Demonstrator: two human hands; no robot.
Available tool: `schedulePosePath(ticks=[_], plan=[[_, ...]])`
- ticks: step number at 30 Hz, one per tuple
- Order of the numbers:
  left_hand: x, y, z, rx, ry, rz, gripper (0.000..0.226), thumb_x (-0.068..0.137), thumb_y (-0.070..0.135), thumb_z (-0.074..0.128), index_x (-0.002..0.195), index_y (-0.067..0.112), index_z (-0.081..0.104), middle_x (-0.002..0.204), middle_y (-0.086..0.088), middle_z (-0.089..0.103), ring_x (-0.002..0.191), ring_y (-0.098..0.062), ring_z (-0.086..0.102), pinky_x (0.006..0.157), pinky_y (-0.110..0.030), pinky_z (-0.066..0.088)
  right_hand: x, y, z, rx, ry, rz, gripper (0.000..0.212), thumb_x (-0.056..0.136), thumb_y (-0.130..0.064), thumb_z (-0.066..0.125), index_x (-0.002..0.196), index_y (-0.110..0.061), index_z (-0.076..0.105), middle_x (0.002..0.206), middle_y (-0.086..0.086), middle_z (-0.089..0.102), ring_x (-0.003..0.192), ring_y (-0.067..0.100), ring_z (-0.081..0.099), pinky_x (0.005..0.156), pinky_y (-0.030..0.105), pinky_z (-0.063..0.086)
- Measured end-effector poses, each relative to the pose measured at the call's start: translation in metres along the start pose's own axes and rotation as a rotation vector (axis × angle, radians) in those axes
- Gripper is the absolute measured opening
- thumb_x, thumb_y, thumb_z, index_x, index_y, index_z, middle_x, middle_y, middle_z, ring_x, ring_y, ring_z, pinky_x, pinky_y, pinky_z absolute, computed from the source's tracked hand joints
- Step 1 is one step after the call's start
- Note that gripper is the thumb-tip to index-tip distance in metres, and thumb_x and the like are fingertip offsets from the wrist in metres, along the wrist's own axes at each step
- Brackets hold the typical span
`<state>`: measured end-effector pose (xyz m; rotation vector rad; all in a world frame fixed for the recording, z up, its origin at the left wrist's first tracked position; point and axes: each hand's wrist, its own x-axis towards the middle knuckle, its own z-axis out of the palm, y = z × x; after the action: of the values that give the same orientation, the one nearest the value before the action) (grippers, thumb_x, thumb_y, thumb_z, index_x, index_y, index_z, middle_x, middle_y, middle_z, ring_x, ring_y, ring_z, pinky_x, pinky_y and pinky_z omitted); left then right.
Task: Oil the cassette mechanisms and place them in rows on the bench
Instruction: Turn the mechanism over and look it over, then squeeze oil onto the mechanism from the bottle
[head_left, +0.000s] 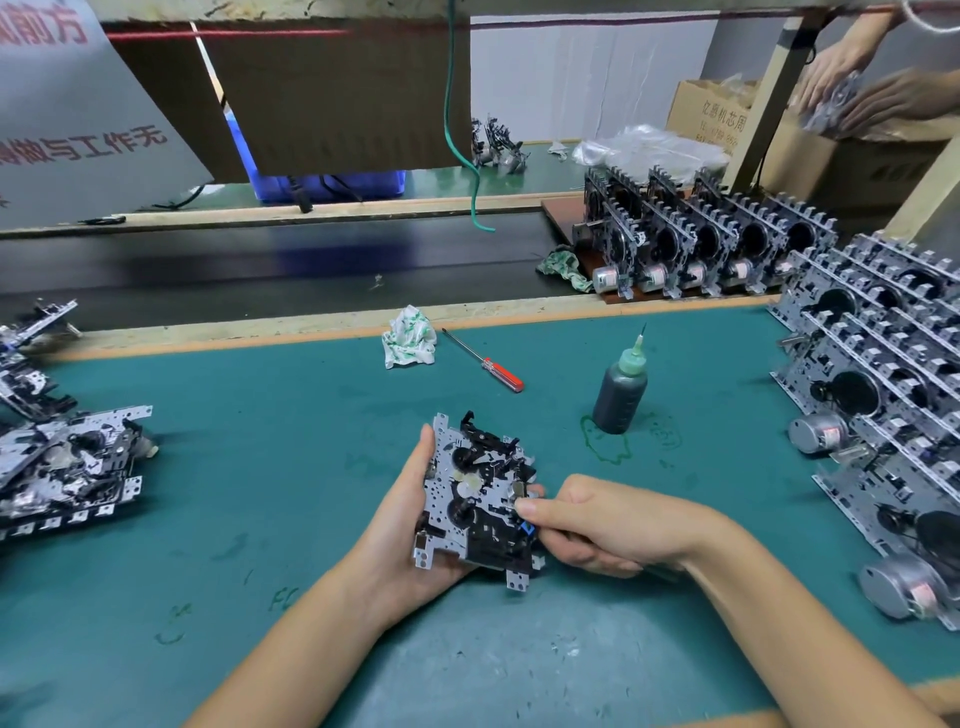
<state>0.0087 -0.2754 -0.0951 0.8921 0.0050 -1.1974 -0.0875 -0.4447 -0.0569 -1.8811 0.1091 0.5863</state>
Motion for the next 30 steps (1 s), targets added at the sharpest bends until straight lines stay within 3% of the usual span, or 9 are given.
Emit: schedulePosePath(ticks=[4,8,12,16,20,22,25,27,30], plan=[[-0.002,0.001,0.000,-0.027,0.002,0.000,0.078,0.087,0.070,0.030,0.103,0.007,0.074,0.118,-0.017,0.066,0.103,-0.028,0.067,0.078,-0.035,0.057,-0.001,0.001,0.002,-0.031,0.022,-0.044,0.062,0.099,-0.043,0.035,0.041,-0.021,0.038,0.028,-0.003,0.027,0.030,0.013,0.021,0.044,0.027,0.025],[-0.002,0.002,0.002,-0.076,-0.010,0.028,0.074,0.084,0.067,0.036,0.103,0.007,0.074,0.119,-0.017,0.065,0.101,-0.030,0.067,0.077,-0.039,0.057,0.000,0.000,0.002,0.015,0.196,-0.162,0.057,0.097,-0.045,0.036,0.048,-0.018,0.048,0.029,-0.003,0.034,0.032,0.016,0.027,0.049,0.023,0.043],[-0.007,0.002,0.004,-0.097,-0.024,0.036,0.079,0.089,0.066,0.033,0.117,0.000,0.065,0.125,-0.026,0.057,0.106,-0.044,0.060,0.096,-0.050,0.046,0.006,0.009,-0.008,0.073,0.661,-0.326,0.034,0.102,-0.022,0.037,0.077,-0.019,0.060,0.042,0.000,0.045,0.037,0.012,0.037,0.044,0.020,0.035],[-0.010,0.005,0.002,-0.128,-0.044,0.019,0.075,0.091,0.060,0.036,0.122,-0.003,0.061,0.130,-0.031,0.052,0.114,-0.048,0.055,0.100,-0.052,0.042,0.013,0.019,-0.005,-0.488,0.937,-0.324,0.020,0.097,-0.014,0.050,0.106,-0.019,0.067,0.080,-0.006,0.065,0.079,0.013,0.057,0.077,0.030,0.043],[-0.013,0.008,0.002,-0.156,-0.052,-0.004,0.073,0.092,0.058,0.037,0.125,-0.003,0.058,0.134,-0.032,0.048,0.121,-0.049,0.049,0.107,-0.054,0.032,0.011,0.015,-0.005,-0.576,1.359,-0.532,0.025,0.082,-0.012,0.063,0.107,-0.011,0.064,0.099,0.002,0.060,0.095,0.015,0.047,0.086,0.021,0.036],[-0.013,0.008,0.002,-0.169,-0.066,-0.011,0.072,0.092,0.057,0.037,0.126,-0.003,0.057,0.134,-0.032,0.048,0.121,-0.050,0.048,0.107,-0.054,0.031,0.008,0.015,-0.010,-0.419,1.594,-0.466,0.043,0.077,-0.012,0.072,0.116,-0.010,0.054,0.110,0.006,0.053,0.102,0.020,0.045,0.092,0.033,0.038],[-0.013,0.008,0.001,-0.177,-0.097,-0.015,0.071,0.090,0.056,0.038,0.126,-0.003,0.057,0.134,-0.032,0.048,0.120,-0.050,0.049,0.106,-0.053,0.035,0.006,0.022,-0.021,-0.082,1.487,-0.214,0.077,0.070,-0.011,0.081,0.133,-0.012,0.036,0.127,0.005,0.045,0.121,0.022,0.040,0.101,0.041,0.035],[-0.012,0.008,0.000,-0.170,-0.107,-0.014,0.070,0.089,0.055,0.039,0.124,-0.003,0.059,0.133,-0.031,0.049,0.120,-0.049,0.050,0.104,-0.053,0.038,0.008,0.025,-0.029,0.077,1.319,-0.092,0.066,0.073,-0.012,0.079,0.126,-0.017,0.039,0.123,0.000,0.050,0.123,0.020,0.043,0.093,0.026,0.033],[-0.012,0.008,0.000,-0.155,-0.115,-0.013,0.069,0.088,0.055,0.040,0.123,-0.002,0.060,0.132,-0.031,0.051,0.119,-0.048,0.051,0.103,-0.055,0.039,0.011,0.033,-0.033,0.048,1.241,-0.056,0.035,0.081,-0.012,0.072,0.103,-0.020,0.046,0.104,-0.006,0.057,0.113,0.019,0.054,0.078,0.022,0.032]])
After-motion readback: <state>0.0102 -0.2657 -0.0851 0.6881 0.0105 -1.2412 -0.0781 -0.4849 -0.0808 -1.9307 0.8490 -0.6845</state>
